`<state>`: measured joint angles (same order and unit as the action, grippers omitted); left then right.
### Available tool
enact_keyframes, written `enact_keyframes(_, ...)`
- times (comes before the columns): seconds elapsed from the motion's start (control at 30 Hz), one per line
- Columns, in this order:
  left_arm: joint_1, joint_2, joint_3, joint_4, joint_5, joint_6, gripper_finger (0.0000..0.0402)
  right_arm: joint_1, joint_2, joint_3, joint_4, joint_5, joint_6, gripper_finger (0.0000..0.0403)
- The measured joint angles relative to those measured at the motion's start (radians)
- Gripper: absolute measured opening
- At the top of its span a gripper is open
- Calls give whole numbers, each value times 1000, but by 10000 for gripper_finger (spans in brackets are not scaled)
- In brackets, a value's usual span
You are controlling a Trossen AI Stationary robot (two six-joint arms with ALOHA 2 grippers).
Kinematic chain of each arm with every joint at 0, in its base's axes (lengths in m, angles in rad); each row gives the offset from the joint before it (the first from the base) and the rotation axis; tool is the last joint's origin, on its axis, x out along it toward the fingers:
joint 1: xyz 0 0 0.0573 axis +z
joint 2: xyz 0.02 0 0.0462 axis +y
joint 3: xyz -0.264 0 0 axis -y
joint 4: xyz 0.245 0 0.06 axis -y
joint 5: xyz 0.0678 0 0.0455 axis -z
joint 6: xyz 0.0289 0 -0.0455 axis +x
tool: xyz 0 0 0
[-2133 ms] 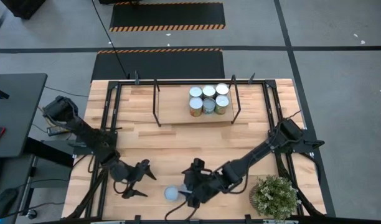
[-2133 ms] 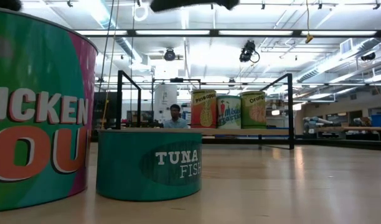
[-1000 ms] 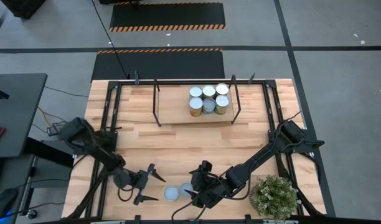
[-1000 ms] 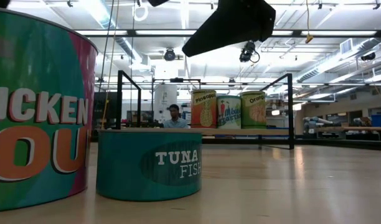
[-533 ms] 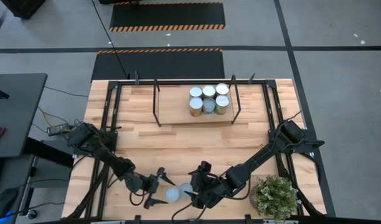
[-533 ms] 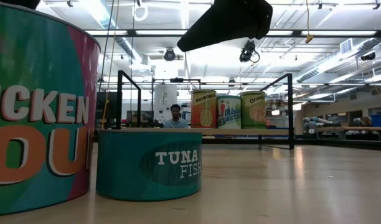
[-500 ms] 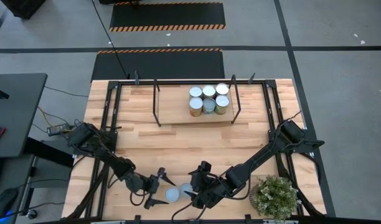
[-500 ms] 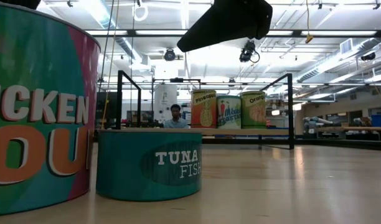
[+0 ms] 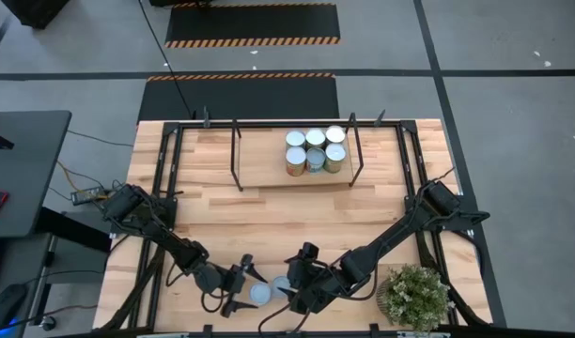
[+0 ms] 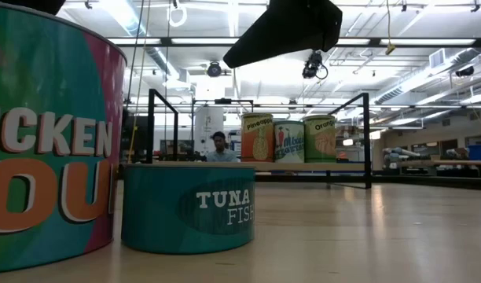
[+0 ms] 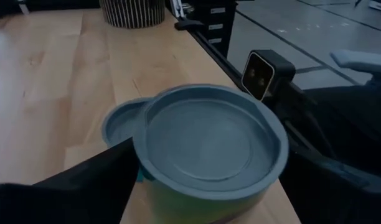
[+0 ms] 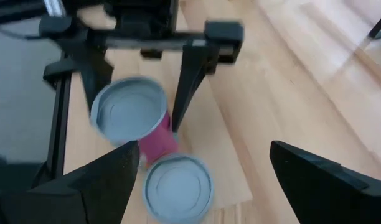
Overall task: Pick and place cans onto a shelf
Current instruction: Put the canned chicken soup on the shelf
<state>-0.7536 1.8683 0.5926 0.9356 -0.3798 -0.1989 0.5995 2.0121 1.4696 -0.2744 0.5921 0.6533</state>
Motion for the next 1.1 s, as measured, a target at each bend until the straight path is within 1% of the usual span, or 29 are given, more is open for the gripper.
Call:
enact_keyframes(0.1, 4, -1, 0, 0, 0, -4, 341, -4, -20, 0, -60, -52, 5, 368)
enact_keyframes(0.17, 11, -18, 0, -3, 9, -18, 326, -9, -54, 0, -114, -67, 30, 368)
enact_keyframes(0.23, 32, -40, 0, -7, 41, -16, 312, -15, -93, 0, -180, -61, 55, 368)
enact_keyframes(0.37, 84, -99, -1, -100, 44, 5, 294, -19, -161, 0, -281, 2, 79, 368)
enact_keyframes(0.47, 123, -154, -13, -138, 61, 28, 292, -6, -190, 2, -285, 54, 56, 368)
enact_keyframes(0.57, 164, -211, -28, -182, 84, 52, 294, 3, -183, 2, -283, 104, 24, 368)
enact_keyframes(0.63, 195, -246, -30, -195, 103, 73, 294, 3, -178, -3, -277, 108, 8, 368)
enact_keyframes(0.73, 231, -305, -30, -258, 130, 116, 294, -6, -164, -6, -258, 96, 1, 368)
enact_keyframes(0.8, 257, -316, -28, -256, 149, 154, 295, -19, -155, -7, -229, 86, -15, 368)
enact_keyframes(0.87, 269, -331, -33, -297, 151, 202, 295, -31, -148, -6, -202, 60, -45, 368)
enact_keyframes(0.97, 303, -318, -33, -303, 170, 233, 295, -59, -129, -7, -190, 15, -61, 368)
enact_keyframes(1.0, 317, -315, -41, -301, 183, 238, 295, -66, -127, -7, -201, 7, -70, 368)
enact_keyframes(1.1, 372, -290, -70, -214, 247, 263, 295, -91, -128, -8, -196, -18, -79, 368)
